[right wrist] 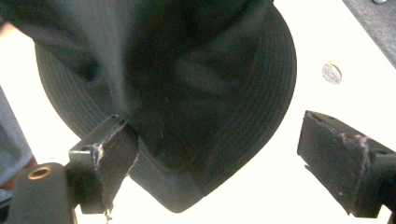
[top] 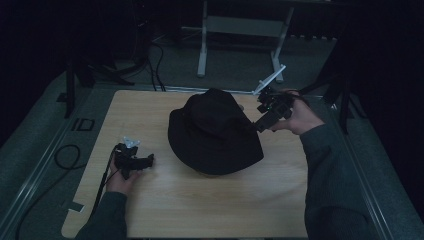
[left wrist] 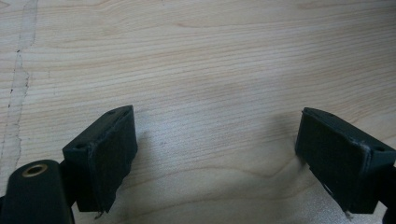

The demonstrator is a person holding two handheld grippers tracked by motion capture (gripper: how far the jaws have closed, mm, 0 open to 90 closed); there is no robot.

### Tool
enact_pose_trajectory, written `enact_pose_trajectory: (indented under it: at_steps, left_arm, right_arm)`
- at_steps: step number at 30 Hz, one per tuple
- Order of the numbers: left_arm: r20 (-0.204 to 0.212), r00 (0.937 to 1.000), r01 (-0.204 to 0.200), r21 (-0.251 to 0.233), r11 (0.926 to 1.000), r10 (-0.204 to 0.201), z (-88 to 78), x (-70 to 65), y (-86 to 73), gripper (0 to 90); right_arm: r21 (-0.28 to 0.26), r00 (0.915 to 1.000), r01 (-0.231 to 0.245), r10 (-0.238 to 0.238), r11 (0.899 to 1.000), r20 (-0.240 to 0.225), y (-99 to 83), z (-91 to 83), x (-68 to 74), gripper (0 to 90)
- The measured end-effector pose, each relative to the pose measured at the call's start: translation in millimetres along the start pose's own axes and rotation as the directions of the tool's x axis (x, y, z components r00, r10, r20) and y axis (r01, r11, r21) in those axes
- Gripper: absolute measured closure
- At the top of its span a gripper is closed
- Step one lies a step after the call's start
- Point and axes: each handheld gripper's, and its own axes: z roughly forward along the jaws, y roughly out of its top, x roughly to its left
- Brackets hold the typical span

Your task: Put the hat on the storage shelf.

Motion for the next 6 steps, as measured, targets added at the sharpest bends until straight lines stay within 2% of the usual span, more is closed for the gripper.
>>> enact_pose_trajectory:
  at_steps: [6]
  left_arm:
    - [0.000,1.0000,0.000,0.000,1.0000,0.000,0.0,0.0,0.0,13.0]
  right_arm:
    - [-0.016,0.9995,-0.012,0.012,1.000,0.028,-20.3,-1.4,-0.2,12.7]
